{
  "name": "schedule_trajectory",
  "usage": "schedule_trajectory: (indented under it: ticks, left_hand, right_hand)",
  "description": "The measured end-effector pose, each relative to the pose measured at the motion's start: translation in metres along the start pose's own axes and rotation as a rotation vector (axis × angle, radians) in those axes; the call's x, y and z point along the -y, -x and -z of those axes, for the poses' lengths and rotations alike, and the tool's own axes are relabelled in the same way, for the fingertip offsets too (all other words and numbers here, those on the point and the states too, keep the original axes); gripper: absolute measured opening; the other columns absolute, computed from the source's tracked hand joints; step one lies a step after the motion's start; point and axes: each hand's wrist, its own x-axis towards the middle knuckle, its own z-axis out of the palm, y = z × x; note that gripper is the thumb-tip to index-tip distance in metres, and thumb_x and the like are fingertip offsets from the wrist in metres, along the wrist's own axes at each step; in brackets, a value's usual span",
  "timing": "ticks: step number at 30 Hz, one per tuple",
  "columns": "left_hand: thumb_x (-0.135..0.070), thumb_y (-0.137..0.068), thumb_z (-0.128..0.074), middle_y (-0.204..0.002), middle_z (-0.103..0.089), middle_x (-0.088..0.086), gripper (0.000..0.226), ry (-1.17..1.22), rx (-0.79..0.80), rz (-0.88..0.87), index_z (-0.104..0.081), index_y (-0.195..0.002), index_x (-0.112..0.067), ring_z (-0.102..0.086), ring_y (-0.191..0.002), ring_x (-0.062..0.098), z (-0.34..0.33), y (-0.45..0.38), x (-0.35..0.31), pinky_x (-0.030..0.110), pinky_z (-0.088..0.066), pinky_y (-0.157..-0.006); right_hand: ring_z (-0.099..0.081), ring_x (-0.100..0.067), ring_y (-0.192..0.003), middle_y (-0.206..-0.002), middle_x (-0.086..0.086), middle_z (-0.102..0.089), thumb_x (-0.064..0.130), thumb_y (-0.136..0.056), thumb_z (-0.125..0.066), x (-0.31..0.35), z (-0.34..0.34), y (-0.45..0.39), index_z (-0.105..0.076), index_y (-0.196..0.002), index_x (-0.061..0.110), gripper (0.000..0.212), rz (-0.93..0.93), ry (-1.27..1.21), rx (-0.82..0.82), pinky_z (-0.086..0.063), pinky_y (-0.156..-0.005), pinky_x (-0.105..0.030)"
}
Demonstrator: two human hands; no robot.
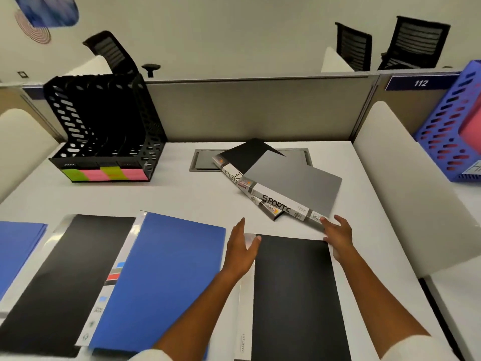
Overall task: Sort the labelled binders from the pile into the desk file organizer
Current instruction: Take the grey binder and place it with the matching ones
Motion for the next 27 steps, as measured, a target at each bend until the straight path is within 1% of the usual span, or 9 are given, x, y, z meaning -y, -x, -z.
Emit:
schedule_trajectory:
  ticks: [2, 6, 8, 10, 12, 16, 18, 22, 27]
  left_hand:
    - [-0.038, -0.096, -0.055, -0.161, -0.021, -0.003, 0.070, -0.001, -0.025, 0.012, -0.018, -0.153, -0.027, -0.023, -0.147, 0.020, 0.002, 0.000, 0.001, 0.034, -0.027, -0.115]
    - [-0.039, -0.095, -0.056, -0.160, -0.023, -0.003, 0.069, 0.015, -0.053, 0.048, -0.020, -0.153, -0.027, -0.025, -0.147, 0.020, 0.002, 0.002, 0.004, 0.033, -0.027, -0.115]
    - [-0.040, -0.095, -0.055, -0.160, -0.024, -0.004, 0.068, 0.019, -0.056, 0.065, -0.021, -0.153, -0.028, -0.026, -0.146, 0.019, 0.002, 0.004, 0.005, 0.033, -0.028, -0.115]
    - [-0.041, -0.095, -0.055, -0.159, -0.026, -0.004, 0.067, 0.027, -0.065, 0.084, -0.023, -0.152, -0.028, -0.027, -0.146, 0.019, 0.003, 0.005, 0.006, 0.034, -0.029, -0.114]
    - [-0.041, -0.095, -0.055, -0.158, -0.030, -0.003, 0.064, 0.047, -0.083, 0.104, -0.026, -0.151, -0.029, -0.030, -0.144, 0.019, 0.005, 0.008, 0.007, 0.034, -0.032, -0.113]
    - [-0.041, -0.095, -0.056, -0.153, -0.037, -0.002, 0.060, 0.111, -0.102, 0.149, -0.032, -0.148, -0.029, -0.037, -0.140, 0.021, 0.011, 0.016, 0.009, 0.034, -0.038, -0.109]
    - [-0.042, -0.095, -0.056, -0.150, -0.042, -0.001, 0.057, 0.143, -0.101, 0.158, -0.035, -0.147, -0.029, -0.040, -0.137, 0.020, 0.014, 0.022, 0.009, 0.032, -0.041, -0.106]
    - [-0.039, -0.095, -0.057, -0.144, -0.047, -0.001, 0.052, 0.193, -0.095, 0.154, -0.041, -0.144, -0.028, -0.045, -0.132, 0.019, 0.021, 0.033, 0.013, 0.032, -0.043, -0.103]
    - [-0.037, -0.095, -0.057, -0.136, -0.055, 0.001, 0.045, 0.257, -0.090, 0.141, -0.049, -0.137, -0.023, -0.053, -0.123, 0.017, 0.035, 0.046, 0.016, 0.025, -0.045, -0.096]
  right_hand:
    - [-0.060, -0.028, -0.101, -0.132, -0.012, -0.055, 0.027, -0.088, -0.070, 0.002, -0.002, -0.003, -0.044, -0.139, 0.018, 0.059, -0.025, -0.054, -0.019, -0.051, -0.090, -0.041]
    - [-0.061, -0.034, -0.111, -0.133, -0.019, -0.055, 0.017, -0.082, -0.077, 0.008, -0.003, -0.008, -0.048, -0.136, 0.009, 0.062, -0.080, -0.231, -0.074, -0.050, -0.099, -0.043]
    - [-0.061, -0.035, -0.110, -0.130, -0.021, -0.056, 0.012, -0.078, -0.079, 0.013, -0.004, -0.007, -0.051, -0.131, 0.002, 0.060, -0.125, -0.343, -0.074, -0.052, -0.097, -0.045]
    - [-0.061, -0.032, -0.107, -0.123, -0.022, -0.058, 0.008, -0.076, -0.080, 0.020, -0.007, -0.003, -0.057, -0.113, -0.004, 0.044, -0.180, -0.470, -0.053, -0.054, -0.090, -0.044]
    - [-0.062, -0.029, -0.100, -0.117, -0.021, -0.060, 0.005, -0.076, -0.079, 0.025, -0.014, 0.003, -0.055, -0.096, -0.001, 0.031, -0.246, -0.595, 0.014, -0.055, -0.086, -0.043]
    - [-0.061, -0.027, -0.107, -0.114, -0.016, -0.062, 0.004, -0.080, -0.075, 0.023, -0.026, 0.015, -0.054, -0.116, 0.003, 0.042, -0.333, -0.687, 0.173, -0.055, -0.079, -0.039]
    - [-0.060, -0.028, -0.111, -0.112, -0.016, -0.063, 0.003, -0.082, -0.072, 0.019, -0.031, 0.023, -0.053, -0.118, 0.003, 0.041, -0.349, -0.712, 0.215, -0.055, -0.077, -0.039]
    - [-0.060, -0.028, -0.111, -0.125, -0.017, -0.059, 0.001, -0.086, -0.067, 0.011, -0.037, 0.043, -0.050, -0.130, 0.001, 0.047, -0.381, -0.756, 0.285, -0.055, -0.083, -0.039]
    - [-0.059, -0.032, -0.115, -0.128, -0.017, -0.058, 0.002, -0.087, -0.065, -0.005, -0.037, 0.072, -0.048, -0.134, 0.006, 0.050, -0.349, -0.797, 0.319, -0.058, -0.083, -0.036]
